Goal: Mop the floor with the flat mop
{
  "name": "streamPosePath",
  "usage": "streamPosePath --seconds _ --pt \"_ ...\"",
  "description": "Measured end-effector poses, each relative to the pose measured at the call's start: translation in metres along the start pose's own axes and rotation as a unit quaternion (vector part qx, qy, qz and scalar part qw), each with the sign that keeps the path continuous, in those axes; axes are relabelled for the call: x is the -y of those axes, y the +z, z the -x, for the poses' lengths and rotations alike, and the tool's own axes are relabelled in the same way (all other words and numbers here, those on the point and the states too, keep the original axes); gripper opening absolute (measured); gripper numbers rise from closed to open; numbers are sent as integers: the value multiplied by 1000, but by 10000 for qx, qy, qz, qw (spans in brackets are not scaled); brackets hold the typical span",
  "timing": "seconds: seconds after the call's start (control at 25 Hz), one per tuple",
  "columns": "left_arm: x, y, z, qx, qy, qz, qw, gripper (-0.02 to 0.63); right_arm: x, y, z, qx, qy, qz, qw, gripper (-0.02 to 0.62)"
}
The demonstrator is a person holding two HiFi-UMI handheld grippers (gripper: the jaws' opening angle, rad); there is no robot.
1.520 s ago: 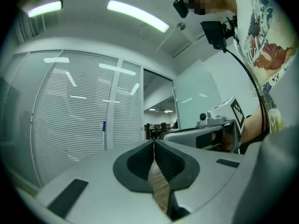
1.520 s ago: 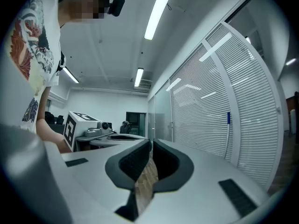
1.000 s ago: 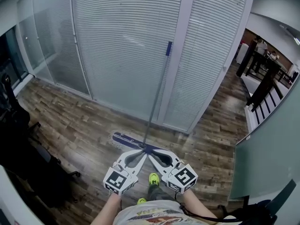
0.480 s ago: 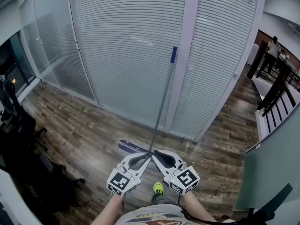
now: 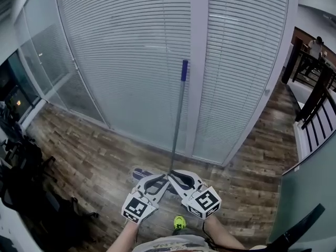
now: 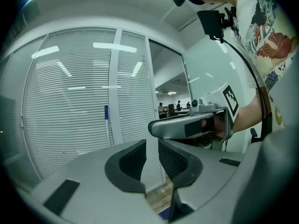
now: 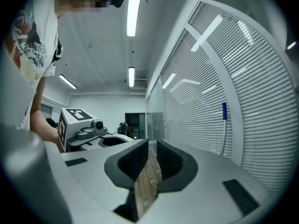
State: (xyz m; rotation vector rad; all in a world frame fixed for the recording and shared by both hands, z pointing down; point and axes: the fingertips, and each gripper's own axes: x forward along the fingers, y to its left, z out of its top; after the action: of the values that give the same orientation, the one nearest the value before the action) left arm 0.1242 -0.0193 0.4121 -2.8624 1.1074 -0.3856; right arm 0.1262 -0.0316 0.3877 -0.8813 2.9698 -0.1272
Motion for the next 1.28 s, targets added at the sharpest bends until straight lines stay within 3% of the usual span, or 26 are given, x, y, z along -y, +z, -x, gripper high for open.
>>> streamPosePath --seconds 0.16,0.48,0.72,1.0,1.28 --pt "-25 6 -40 -68 104 -51 9999 97 46 3 -9 -2 -9 17 10000 38" --pt "-49 6 -98 -91 -29 -167 9998 138 96 4 -31 -81 -94 176 9998 43" --pt "-91 5 -128 -10 -132 -113 9998 146 140 4 -62 -285 -345 287 9986 106" --pt "-161 -4 -178 34 -323 -11 9995 146 207 0 -113 -457 -756 258 9958 109" --pt "-259 -28 -252 26 -401 16 9992 146 310 -9 -176 -539 -1245 190 9906 117"
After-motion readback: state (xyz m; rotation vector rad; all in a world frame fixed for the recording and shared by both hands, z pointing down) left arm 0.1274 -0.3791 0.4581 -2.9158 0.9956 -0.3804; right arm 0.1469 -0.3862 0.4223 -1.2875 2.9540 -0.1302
